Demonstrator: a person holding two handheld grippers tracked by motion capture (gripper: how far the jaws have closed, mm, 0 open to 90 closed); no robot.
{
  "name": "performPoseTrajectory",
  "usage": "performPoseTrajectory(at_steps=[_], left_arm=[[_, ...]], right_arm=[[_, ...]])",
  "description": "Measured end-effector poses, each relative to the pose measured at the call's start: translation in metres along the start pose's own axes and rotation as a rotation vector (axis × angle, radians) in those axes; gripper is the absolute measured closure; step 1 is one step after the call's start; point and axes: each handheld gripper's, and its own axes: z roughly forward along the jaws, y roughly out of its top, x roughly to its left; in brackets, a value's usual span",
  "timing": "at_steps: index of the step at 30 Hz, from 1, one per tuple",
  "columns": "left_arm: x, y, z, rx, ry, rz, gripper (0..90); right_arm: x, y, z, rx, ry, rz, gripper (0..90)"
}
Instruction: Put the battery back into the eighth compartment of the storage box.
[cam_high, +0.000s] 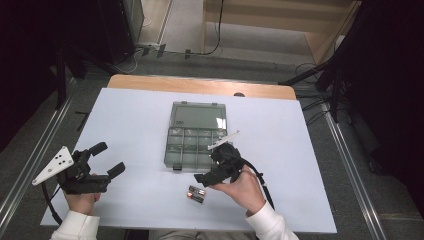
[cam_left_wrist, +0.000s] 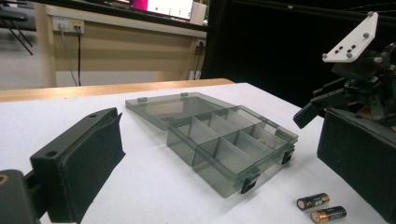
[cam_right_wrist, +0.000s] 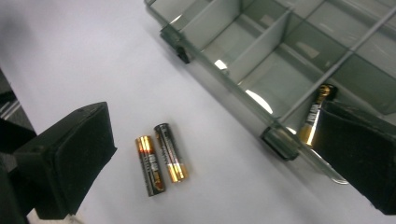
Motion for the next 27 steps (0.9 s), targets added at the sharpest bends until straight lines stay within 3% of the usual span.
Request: performPoseTrajectory(at_steps=[11, 21, 27], left_arm=[[0.0, 0.0, 0.0, -0.003, -0.002, -0.001, 0.0], [0.0, 0.0, 0.001, 0.006, -0.013, -0.004, 0.0], [0.001, 0.0, 0.001, 0.008, -0.015, -0.007, 0.0]], right_arm=[[0.017, 0.005, 0.008, 0.064, -0.019, -0.097, 0.0], [0.021, 0.011, 0.022, 0.131, -0.029, -0.169, 1.3], [0.023, 0.015, 0.032, 0.181, -0.059, -0.21, 2.5]])
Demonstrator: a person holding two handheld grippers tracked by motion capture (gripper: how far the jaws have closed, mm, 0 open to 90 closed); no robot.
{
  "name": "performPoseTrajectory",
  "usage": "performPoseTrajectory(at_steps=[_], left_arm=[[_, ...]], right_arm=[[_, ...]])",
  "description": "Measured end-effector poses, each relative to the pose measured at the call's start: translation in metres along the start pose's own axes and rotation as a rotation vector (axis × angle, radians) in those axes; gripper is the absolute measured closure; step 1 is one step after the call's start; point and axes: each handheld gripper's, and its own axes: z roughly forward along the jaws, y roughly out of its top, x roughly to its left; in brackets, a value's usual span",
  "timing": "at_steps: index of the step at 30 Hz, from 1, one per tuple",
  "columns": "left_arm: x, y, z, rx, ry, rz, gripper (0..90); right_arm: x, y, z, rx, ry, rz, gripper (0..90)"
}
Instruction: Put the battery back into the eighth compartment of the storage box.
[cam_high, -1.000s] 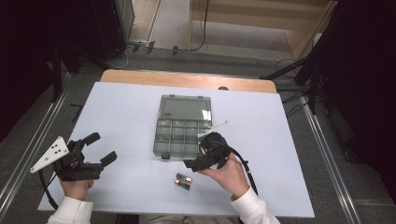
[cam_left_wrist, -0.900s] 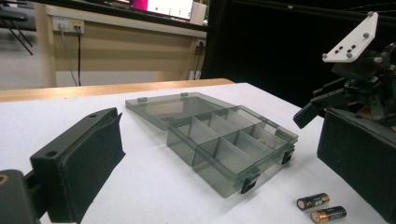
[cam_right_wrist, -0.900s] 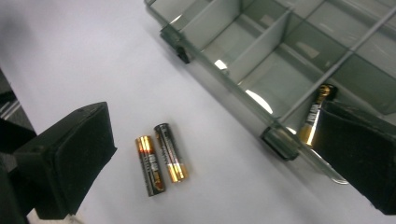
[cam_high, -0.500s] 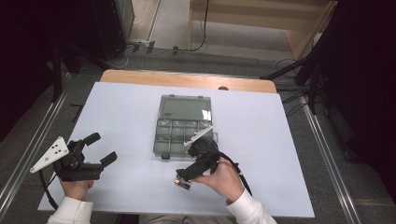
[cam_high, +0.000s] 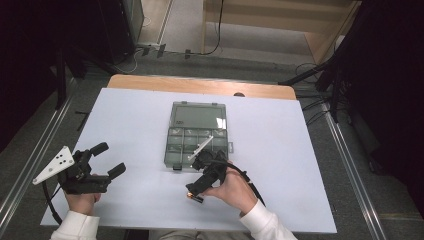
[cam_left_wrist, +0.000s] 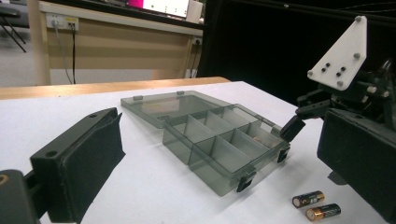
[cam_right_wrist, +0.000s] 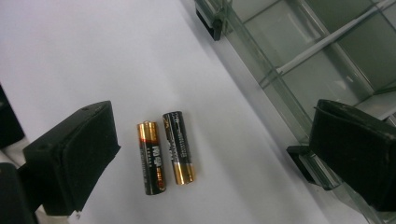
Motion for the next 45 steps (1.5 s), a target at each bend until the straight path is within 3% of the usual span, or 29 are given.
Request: performPoseTrajectory(at_steps=[7, 19, 25, 30, 36, 45], left_arm=[[0.0, 0.0, 0.0, 0.001, 0.0, 0.001, 0.0], [0.003, 0.0, -0.001, -0.001, 0.005, -0.024, 0.0], [0.003, 0.0, -0.001, -0.004, 0.006, -0.025, 0.0], [0.003, 0.0, -0.001, -0.004, 0.004, -0.024, 0.0], [0.002, 0.0, -0.001, -0.003, 0.002, -0.024, 0.0], [0.002, 0.0, -0.001, -0.004, 0.005, -0.023, 0.0]], right_arm=[[0.002, 0.002, 0.011, 0.07, -0.015, -0.047, 7.6], [0.008, 0.003, 0.019, 0.147, -0.022, -0.111, 35.7], [0.009, 0.003, 0.026, 0.192, -0.009, -0.119, 55.2], [0.008, 0.003, 0.03, 0.219, -0.003, -0.117, 77.1], [0.006, 0.002, 0.029, 0.229, 0.015, -0.107, 78.0], [0.003, 0.001, 0.014, 0.173, 0.041, -0.062, 78.1]])
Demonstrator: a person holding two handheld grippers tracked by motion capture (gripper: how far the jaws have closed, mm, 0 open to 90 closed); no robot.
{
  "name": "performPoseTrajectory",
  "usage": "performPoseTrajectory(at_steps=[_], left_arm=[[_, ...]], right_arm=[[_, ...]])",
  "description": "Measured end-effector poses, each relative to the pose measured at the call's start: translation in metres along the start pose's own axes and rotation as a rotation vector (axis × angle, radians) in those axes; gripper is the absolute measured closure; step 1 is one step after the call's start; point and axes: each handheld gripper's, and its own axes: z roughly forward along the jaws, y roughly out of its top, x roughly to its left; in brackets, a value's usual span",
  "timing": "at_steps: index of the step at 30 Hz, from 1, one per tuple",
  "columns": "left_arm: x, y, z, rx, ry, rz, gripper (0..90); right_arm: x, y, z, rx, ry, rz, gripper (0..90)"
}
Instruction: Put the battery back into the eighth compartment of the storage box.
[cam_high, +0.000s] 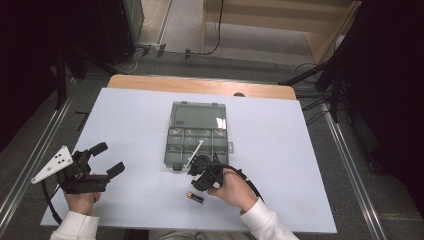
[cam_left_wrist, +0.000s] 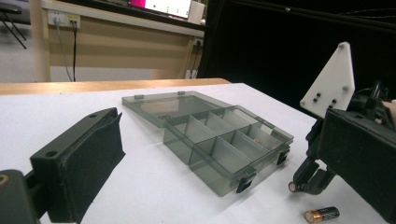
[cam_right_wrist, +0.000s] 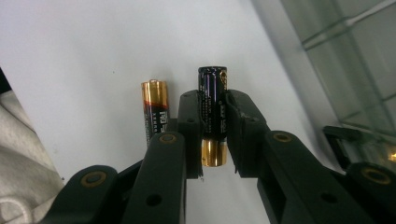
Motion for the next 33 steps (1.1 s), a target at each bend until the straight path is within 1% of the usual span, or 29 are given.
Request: performPoseTrajectory(at_steps=[3, 6, 9, 10, 13, 15, 18, 22, 28, 30, 33], left_arm=[[0.0, 0.0, 0.0, -0.007, -0.002, 0.002, 0.0], [0.0, 0.0, 0.0, -0.004, -0.001, 0.002, 0.0], [0.0, 0.0, 0.0, -0.003, -0.001, 0.001, 0.0], [0.0, 0.0, 0.0, -0.003, -0.001, 0.001, 0.0], [-0.001, 0.0, 0.0, -0.005, -0.002, 0.001, 0.0], [-0.001, 0.0, 0.0, -0.005, -0.002, 0.0, 0.0], [0.0, 0.0, 0.0, -0.005, -0.001, -0.001, 0.0], [0.0, 0.0, 0.0, -0.005, -0.001, -0.001, 0.0], [0.0, 0.0, 0.0, -0.006, -0.003, -0.002, 0.0], [0.0, 0.0, 0.0, -0.006, -0.002, -0.002, 0.0], [0.0, 0.0, 0.0, -0.007, -0.001, -0.003, 0.0]], right_arm=[[-0.003, -0.002, -0.01, -0.03, 0.004, 0.012, 78.1], [-0.005, -0.003, -0.021, -0.072, 0.007, 0.028, 78.1], [-0.01, -0.006, -0.032, -0.122, 0.023, 0.056, 78.1], [-0.012, -0.007, -0.035, -0.143, 0.021, 0.055, 78.0], [-0.019, -0.011, -0.044, -0.199, 0.033, 0.093, 78.0], [-0.024, -0.014, -0.05, -0.242, 0.03, 0.113, 78.0], [-0.029, -0.018, -0.057, -0.299, 0.029, 0.161, 78.0], [-0.036, -0.022, -0.061, -0.356, 0.036, 0.201, 78.0], [-0.045, -0.027, -0.063, -0.396, 0.052, 0.256, 78.0], [-0.049, -0.03, -0.063, -0.413, 0.054, 0.283, 78.0], [-0.057, -0.035, -0.063, -0.445, 0.072, 0.328, 78.0]])
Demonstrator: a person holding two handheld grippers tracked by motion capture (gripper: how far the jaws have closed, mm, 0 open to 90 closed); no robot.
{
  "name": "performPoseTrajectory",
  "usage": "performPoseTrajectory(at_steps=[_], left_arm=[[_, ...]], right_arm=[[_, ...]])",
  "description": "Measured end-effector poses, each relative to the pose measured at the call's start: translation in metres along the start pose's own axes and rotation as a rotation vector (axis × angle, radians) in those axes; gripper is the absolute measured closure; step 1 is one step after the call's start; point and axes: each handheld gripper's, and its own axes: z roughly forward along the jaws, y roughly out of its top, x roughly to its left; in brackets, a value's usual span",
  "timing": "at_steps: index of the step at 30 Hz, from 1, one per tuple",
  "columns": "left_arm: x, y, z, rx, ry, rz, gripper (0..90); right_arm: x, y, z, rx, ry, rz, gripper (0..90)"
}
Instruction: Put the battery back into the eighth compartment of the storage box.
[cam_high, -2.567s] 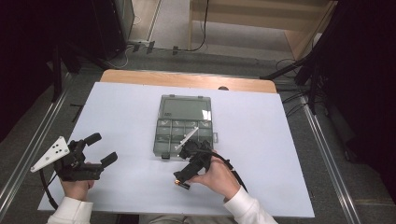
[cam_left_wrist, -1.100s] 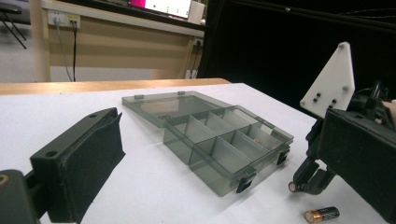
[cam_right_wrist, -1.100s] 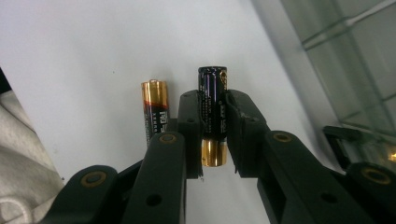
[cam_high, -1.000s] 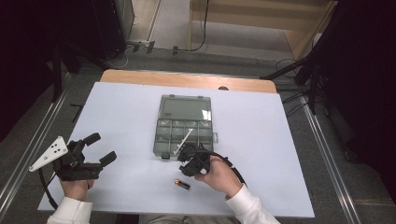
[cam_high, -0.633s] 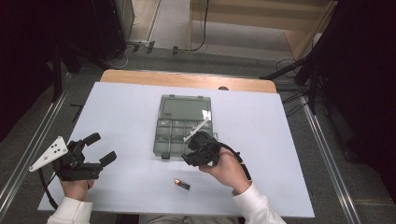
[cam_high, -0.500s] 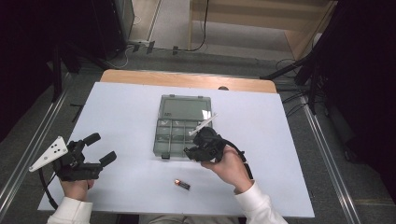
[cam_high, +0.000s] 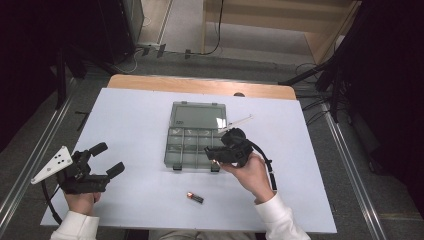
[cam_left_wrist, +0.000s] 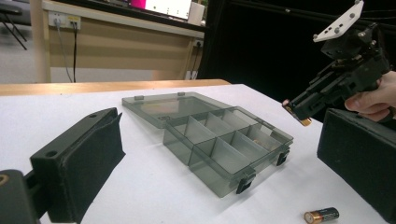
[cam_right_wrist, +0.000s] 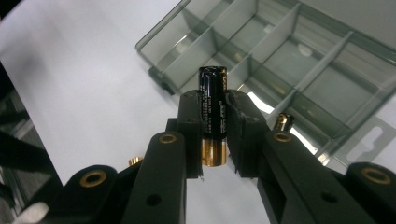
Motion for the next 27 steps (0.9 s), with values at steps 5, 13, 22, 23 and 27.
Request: performPoseTrajectory(at_steps=[5, 13, 22, 23, 27], left_arm=[[0.0, 0.0, 0.0, 0.0, -0.001, 0.0, 0.0], [0.0, 0.0, 0.0, 0.001, -0.001, -0.001, 0.0], [0.0, 0.0, 0.0, 0.001, -0.002, -0.002, 0.0], [0.0, 0.0, 0.0, 0.001, -0.002, -0.002, 0.0], [0.0, 0.0, 0.0, 0.0, -0.004, -0.003, 0.0]], right_arm=[[-0.019, -0.005, -0.002, -0.051, 0.033, 0.103, 78.0], [-0.043, -0.015, -0.002, -0.11, 0.052, 0.235, 78.0], [-0.046, -0.017, 0.003, -0.117, 0.052, 0.264, 78.0], [-0.046, -0.017, 0.004, -0.116, 0.052, 0.266, 78.0], [-0.046, -0.018, 0.005, -0.113, 0.053, 0.271, 77.9]])
